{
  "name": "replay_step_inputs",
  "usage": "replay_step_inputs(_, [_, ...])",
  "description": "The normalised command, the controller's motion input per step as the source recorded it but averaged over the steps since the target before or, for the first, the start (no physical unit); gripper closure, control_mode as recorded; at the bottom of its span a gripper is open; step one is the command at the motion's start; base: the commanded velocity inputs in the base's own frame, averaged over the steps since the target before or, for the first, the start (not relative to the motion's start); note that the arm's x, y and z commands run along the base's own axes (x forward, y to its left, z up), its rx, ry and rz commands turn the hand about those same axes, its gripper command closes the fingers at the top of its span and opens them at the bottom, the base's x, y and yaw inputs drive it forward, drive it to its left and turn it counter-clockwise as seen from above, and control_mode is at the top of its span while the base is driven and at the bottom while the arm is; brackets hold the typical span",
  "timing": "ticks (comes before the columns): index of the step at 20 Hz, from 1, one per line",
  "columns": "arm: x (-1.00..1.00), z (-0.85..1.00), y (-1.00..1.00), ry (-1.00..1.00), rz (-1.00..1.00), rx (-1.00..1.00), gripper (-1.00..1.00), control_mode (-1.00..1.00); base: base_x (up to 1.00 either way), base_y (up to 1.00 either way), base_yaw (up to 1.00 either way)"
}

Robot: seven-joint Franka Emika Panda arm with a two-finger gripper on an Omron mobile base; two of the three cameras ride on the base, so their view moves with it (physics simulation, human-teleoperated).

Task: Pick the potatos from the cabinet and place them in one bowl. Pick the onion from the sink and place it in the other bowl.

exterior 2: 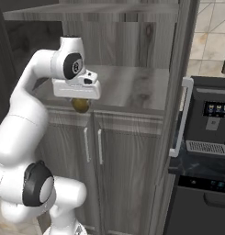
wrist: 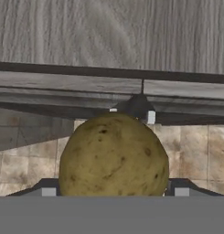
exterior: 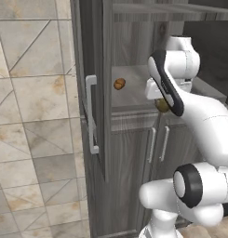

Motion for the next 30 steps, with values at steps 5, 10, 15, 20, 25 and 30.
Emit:
replay_step_inputs(5, [-0.46, 0.00, 0.00, 0.01, 0.00, 0.00, 1.00, -1.00, 0.00, 0.00, 0.00])
replay_step_inputs(10, [-0.46, 0.00, 0.00, 0.00, 0.00, 0.00, 1.00, -1.00, 0.00, 0.00, 0.00])
replay_step_inputs(15, [-0.43, 0.00, 0.00, 0.00, 0.00, 0.00, 1.00, -1.00, 0.00, 0.00, 0.00])
replay_step_inputs(20, [-0.20, 0.00, 0.00, 0.00, 0.00, 0.00, 1.00, -1.00, 0.00, 0.00, 0.00])
replay_step_inputs(25, [-0.23, 0.00, 0.00, 0.00, 0.00, 0.00, 1.00, -1.00, 0.00, 0.00, 0.00])
replay_step_inputs(30, [-0.21, 0.00, 0.00, -0.01, 0.00, 0.00, 1.00, -1.00, 0.00, 0.00, 0.00])
